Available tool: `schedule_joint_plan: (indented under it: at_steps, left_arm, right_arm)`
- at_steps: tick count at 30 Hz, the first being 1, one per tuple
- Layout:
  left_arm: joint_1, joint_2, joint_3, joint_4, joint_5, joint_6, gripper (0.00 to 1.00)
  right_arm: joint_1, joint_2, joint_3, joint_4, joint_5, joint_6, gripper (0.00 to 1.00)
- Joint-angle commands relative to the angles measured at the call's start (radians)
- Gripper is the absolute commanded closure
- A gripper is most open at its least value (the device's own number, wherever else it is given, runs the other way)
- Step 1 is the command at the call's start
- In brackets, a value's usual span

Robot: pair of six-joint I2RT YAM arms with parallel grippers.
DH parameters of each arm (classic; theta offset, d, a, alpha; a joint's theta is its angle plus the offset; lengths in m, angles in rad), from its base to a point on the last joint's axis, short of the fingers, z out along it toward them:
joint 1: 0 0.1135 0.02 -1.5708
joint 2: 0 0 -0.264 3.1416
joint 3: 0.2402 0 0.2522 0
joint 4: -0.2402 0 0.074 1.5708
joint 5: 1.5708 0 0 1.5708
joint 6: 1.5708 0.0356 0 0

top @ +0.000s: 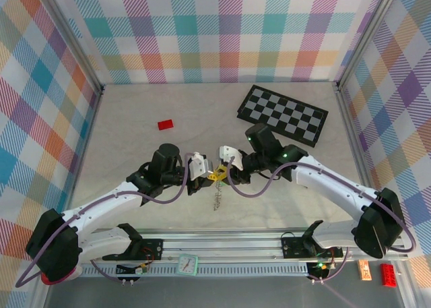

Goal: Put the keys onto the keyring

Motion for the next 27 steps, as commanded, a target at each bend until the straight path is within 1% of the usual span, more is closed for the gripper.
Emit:
schedule_joint_plan:
  at_steps: [1, 5, 8, 20, 22, 25, 27]
  left_arm:
    - [-0.008, -0.021, -0.003, 0.067, 0.030, -0.010, 1.00]
    - [-0.008, -0.031, -0.032, 0.115, 0.039, -0.024, 1.00]
    - [-0.008, -0.030, -0.039, 0.121, 0.034, -0.026, 1.00]
    - [-0.008, -0.035, -0.054, 0.168, 0.065, -0.040, 1.00]
    - [-0.008, -0.035, -0.053, 0.162, 0.051, -0.041, 1.00]
    - [-0.008, -0.035, -0.053, 0.153, 0.036, -0.042, 1.00]
    - [-0.008, -0.033, -0.054, 0.151, 0.032, -0.042, 1.00]
  right_arm:
    - [-0.043, -0.041, -0.079, 0.150, -0.098, 0.130, 0.66]
    - [-0.048, -0.046, -0.135, 0.220, -0.125, 0.198, 0.66]
    - [-0.050, -0.053, -0.163, 0.261, -0.135, 0.236, 0.66]
    - [-0.050, -0.054, -0.185, 0.285, -0.147, 0.201, 0.71]
    - [-0.050, -0.054, -0.180, 0.269, -0.136, 0.199, 0.69]
    - [-0.050, -0.102, -0.202, 0.280, -0.098, 0.212, 0.65]
    - [-0.050, -0.153, -0.230, 0.292, -0.063, 0.223, 0.59]
